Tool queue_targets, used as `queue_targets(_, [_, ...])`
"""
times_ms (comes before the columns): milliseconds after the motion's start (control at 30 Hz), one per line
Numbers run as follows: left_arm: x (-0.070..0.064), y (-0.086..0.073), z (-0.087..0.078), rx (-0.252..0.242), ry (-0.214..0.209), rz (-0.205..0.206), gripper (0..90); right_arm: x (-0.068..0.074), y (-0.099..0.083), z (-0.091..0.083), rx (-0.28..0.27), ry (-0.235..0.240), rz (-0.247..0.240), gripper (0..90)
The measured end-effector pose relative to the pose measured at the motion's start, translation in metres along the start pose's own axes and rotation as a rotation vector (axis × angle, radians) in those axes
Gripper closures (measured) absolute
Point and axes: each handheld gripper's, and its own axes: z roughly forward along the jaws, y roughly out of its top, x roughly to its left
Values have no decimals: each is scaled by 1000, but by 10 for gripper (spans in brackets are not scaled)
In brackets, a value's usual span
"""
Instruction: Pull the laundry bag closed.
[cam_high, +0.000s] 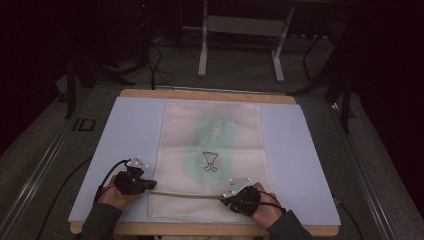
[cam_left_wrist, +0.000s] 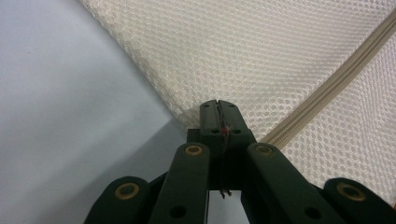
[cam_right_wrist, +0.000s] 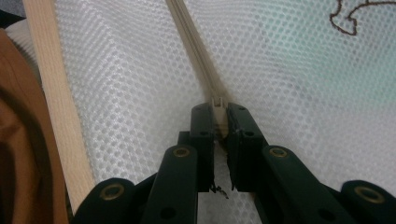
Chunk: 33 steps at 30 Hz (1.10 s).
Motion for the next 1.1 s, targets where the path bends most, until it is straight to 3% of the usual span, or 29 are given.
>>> queue_targets(1100, [0,0,0,3,2,6,899,-11,-20,-18,12,-24,42,823])
